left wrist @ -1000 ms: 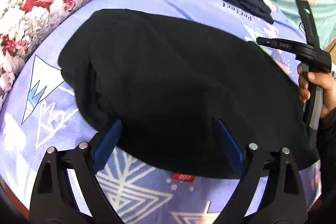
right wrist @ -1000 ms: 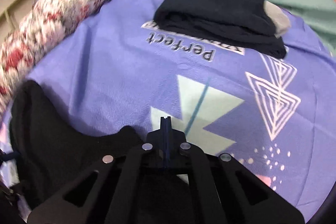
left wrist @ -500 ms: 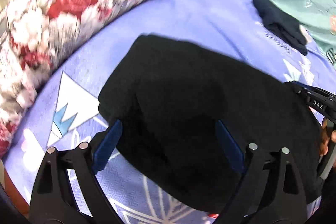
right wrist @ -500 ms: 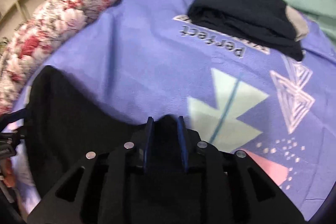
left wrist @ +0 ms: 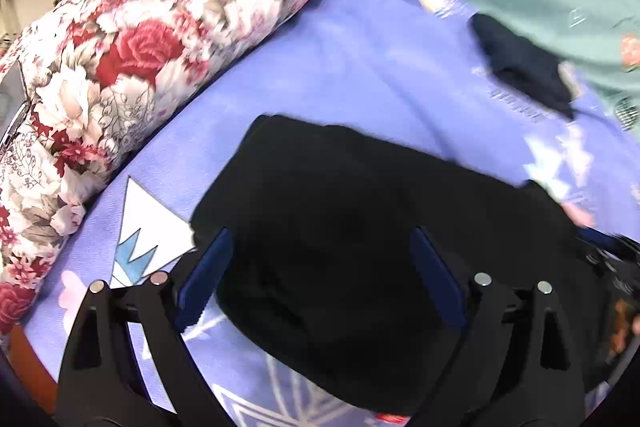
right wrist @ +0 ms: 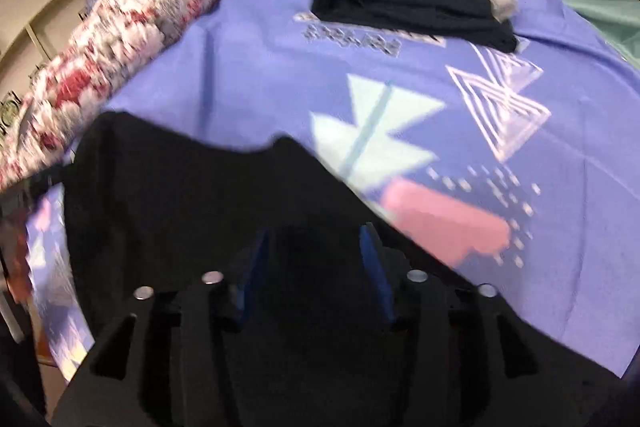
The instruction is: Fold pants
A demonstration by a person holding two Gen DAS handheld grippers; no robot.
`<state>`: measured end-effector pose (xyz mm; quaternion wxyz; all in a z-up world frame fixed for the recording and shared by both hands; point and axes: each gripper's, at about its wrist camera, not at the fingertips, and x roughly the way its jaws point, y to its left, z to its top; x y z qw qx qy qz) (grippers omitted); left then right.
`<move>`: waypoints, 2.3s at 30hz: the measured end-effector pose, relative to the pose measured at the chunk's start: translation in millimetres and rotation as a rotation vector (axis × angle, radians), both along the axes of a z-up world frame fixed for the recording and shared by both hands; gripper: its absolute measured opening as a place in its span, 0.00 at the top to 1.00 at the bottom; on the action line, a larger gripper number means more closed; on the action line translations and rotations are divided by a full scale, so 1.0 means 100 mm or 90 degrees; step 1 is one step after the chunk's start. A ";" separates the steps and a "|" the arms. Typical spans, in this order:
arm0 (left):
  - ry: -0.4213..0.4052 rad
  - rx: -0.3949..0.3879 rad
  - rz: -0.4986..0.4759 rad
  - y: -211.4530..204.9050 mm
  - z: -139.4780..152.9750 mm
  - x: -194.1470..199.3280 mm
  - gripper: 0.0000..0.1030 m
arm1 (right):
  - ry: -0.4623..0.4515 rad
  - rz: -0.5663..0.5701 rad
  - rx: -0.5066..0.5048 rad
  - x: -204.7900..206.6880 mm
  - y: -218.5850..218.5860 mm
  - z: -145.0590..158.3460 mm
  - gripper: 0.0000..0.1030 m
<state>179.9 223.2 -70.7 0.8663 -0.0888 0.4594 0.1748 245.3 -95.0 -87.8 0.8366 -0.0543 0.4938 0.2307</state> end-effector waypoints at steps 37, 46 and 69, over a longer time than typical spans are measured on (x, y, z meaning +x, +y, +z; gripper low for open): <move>0.049 -0.012 -0.096 -0.71 -0.29 -0.23 0.09 | 0.039 -0.422 0.171 -1.30 -3.41 -0.07 0.42; -0.008 0.006 -0.118 -0.73 0.01 -0.35 0.09 | -0.037 -0.490 0.189 -1.82 -3.50 0.33 0.28; 0.073 -0.015 -0.215 -1.29 -0.43 -0.25 0.06 | 0.041 -0.573 0.264 -1.68 -3.86 -0.26 0.52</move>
